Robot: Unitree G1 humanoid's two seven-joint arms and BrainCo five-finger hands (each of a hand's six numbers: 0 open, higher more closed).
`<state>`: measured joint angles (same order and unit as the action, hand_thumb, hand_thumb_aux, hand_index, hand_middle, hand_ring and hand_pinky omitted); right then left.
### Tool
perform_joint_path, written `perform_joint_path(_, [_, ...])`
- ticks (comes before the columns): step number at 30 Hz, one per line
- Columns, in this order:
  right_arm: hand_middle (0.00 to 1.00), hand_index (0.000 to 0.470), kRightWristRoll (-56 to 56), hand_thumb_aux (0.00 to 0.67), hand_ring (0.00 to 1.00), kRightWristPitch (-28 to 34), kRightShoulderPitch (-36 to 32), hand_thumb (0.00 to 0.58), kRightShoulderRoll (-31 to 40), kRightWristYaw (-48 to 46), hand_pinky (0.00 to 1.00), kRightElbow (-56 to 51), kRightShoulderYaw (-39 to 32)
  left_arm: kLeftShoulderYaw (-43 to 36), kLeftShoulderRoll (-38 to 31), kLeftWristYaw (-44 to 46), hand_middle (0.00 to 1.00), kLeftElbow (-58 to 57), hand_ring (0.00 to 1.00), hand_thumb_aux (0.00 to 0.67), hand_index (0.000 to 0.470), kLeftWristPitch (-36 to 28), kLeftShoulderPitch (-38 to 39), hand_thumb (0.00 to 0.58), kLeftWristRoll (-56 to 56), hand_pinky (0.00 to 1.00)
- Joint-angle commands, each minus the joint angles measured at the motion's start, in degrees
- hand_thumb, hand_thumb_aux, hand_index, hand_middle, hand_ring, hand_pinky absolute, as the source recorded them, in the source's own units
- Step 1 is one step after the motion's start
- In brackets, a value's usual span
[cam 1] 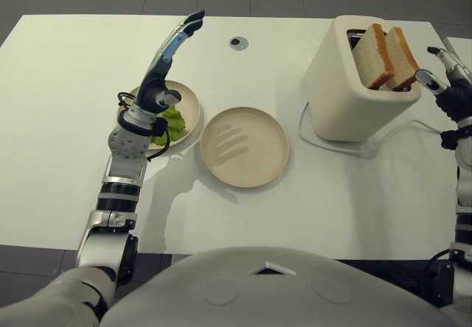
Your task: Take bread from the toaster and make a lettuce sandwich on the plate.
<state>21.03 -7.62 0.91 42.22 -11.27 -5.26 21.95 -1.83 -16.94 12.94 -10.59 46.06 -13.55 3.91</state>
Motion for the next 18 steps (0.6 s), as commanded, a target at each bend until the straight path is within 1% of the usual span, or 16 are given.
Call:
perform_joint_path(1, [0.00,0.000,-0.4,0.000,0.00,0.7,0.2,0.000,0.5,-1.1,0.00,0.5,-2.4,-0.1,-0.6,0.4,0.00,-0.3,0.00,0.000,0.000,0.1,-0.1,0.000,0.5,0.00])
perform_joint_path(5, [0.00,0.000,-0.8,0.000,0.00,0.7,-0.6,0.000,0.1,-1.3,0.00,2.2,-4.1,-0.2,-0.5,0.3,0.00,-0.6,0.00,0.000,0.000,0.1,-0.4,0.000,0.8,0.00])
perform_joint_path(11, [0.00,0.000,-0.2,0.000,0.00,-0.1,-2.3,0.000,0.5,-0.5,0.00,0.8,-6.7,-0.4,-0.1,0.1,0.00,-1.2,0.00,0.000,0.000,0.1,-0.7,0.000,1.2,0.00])
perform_joint_path(12, [0.00,0.011,-0.1,0.016,0.00,-0.1,-2.6,0.027,0.6,-0.3,0.00,0.6,-7.0,-0.4,-0.1,0.1,0.00,-1.3,0.00,0.000,0.000,0.2,-0.8,0.000,1.2,0.00])
perform_joint_path(13, [0.00,0.098,0.1,0.139,0.00,0.0,-2.9,0.216,0.8,0.1,0.00,0.3,-7.1,-0.5,0.0,0.0,0.00,-1.4,0.00,0.000,0.000,0.2,-0.9,0.000,1.3,0.00])
perform_joint_path(14, [0.00,0.247,0.2,0.352,0.00,-0.2,-3.2,0.449,0.8,0.6,0.00,-0.2,-7.1,-0.5,0.0,0.0,0.00,-1.6,0.00,0.000,0.000,0.2,-0.9,0.000,1.4,0.00])
perform_joint_path(15, [0.00,0.361,-0.2,0.515,0.00,-0.5,-3.8,0.549,0.7,1.1,0.00,-0.1,-6.7,-0.4,0.0,-0.1,0.00,-1.7,0.00,0.000,0.000,0.3,-1.0,0.000,1.5,0.00])
perform_joint_path(16, [0.22,0.470,-0.9,0.670,0.22,-0.9,-4.4,0.580,0.5,1.8,0.22,-0.2,-6.1,-0.4,0.0,-0.1,0.00,-1.9,0.00,0.000,0.000,0.3,-1.1,0.000,1.6,0.00])
perform_joint_path(17, [0.55,0.470,-1.8,0.670,0.55,-1.5,-5.0,0.580,0.3,2.7,0.55,-0.1,-5.3,-0.4,0.0,-0.2,0.00,-2.0,0.00,0.000,0.000,0.4,-1.2,0.000,1.7,0.00])
perform_joint_path(18, [0.82,0.470,-2.7,0.670,0.82,-2.1,-5.7,0.580,0.1,3.5,0.82,0.1,-4.5,-0.4,0.0,-0.2,0.00,-2.2,0.00,0.000,0.000,0.5,-1.3,0.000,1.7,0.00])
